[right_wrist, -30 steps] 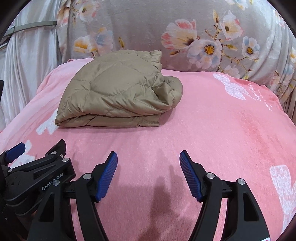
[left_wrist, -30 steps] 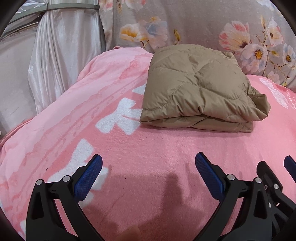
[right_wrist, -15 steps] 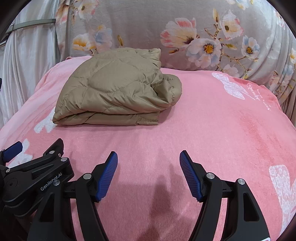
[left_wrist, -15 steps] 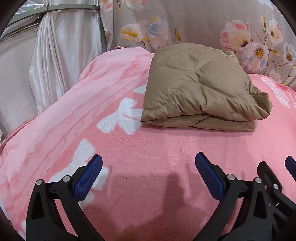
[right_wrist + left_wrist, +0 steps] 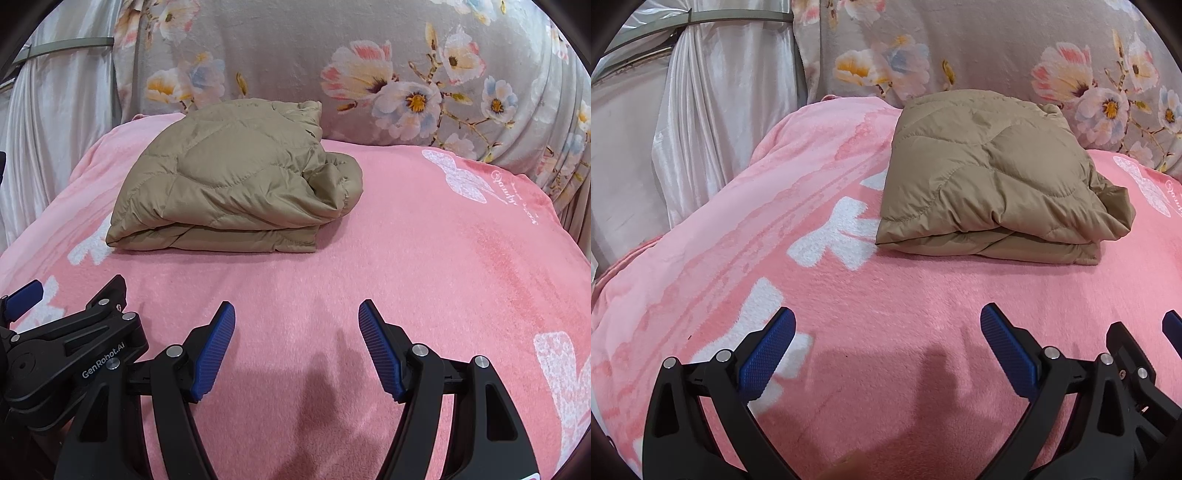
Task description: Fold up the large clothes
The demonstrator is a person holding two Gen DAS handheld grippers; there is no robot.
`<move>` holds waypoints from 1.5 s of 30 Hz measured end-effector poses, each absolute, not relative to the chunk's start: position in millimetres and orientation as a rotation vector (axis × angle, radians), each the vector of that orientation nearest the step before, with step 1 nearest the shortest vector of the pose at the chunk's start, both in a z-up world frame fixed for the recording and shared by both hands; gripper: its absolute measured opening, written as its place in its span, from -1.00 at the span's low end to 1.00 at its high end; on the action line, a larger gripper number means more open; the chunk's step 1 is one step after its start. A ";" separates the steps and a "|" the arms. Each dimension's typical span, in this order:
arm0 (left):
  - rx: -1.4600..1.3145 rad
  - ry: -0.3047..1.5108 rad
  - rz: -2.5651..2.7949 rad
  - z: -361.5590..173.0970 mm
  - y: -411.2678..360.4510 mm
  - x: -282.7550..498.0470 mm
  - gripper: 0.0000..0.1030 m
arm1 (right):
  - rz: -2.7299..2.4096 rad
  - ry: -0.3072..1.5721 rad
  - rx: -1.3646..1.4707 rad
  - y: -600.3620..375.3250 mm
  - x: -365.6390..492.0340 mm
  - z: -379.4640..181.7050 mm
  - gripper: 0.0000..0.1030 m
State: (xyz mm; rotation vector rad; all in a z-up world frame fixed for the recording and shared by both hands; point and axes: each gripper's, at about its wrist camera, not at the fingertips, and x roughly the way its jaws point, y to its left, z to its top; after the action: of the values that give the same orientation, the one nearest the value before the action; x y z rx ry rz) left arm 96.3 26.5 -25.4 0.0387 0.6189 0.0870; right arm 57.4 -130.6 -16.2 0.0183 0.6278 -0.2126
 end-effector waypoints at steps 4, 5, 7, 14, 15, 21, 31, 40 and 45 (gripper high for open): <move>0.037 0.616 0.087 -25.4 26.5 95.6 0.89 | -0.212 0.629 0.017 -130.4 57.8 -16.9 0.32; 0.037 0.616 0.088 -25.3 26.9 95.7 0.89 | -0.213 0.629 0.017 -130.5 57.6 -16.8 0.32; 0.038 0.616 0.088 -25.2 26.8 95.3 0.89 | -0.212 0.628 0.019 -130.2 57.8 -17.1 0.32; 0.038 0.615 0.087 -25.4 27.2 95.4 0.89 | -0.211 0.628 0.018 -130.6 58.0 -17.5 0.32; 0.038 0.614 0.087 -25.2 27.8 95.5 0.89 | -0.212 0.627 0.018 -130.6 58.1 -17.6 0.32; 0.038 0.613 0.088 -24.5 28.3 95.5 0.89 | -0.211 0.627 0.017 -131.0 58.0 -17.7 0.32; 0.038 0.611 0.088 -23.9 27.9 94.7 0.88 | -0.212 0.627 0.016 -131.1 57.9 -17.8 0.32; 0.038 0.607 0.090 -21.6 28.3 94.1 0.88 | -0.211 0.625 0.016 -130.9 57.7 -18.3 0.32; 0.037 0.603 0.088 -21.6 29.3 94.2 0.87 | -0.211 0.624 0.015 -131.5 57.5 -18.0 0.32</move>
State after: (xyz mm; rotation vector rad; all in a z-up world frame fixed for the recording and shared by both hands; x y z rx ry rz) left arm 94.2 29.3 -21.6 0.0367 0.6033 0.0877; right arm 57.5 -131.5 -18.0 0.0148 0.6237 -0.2111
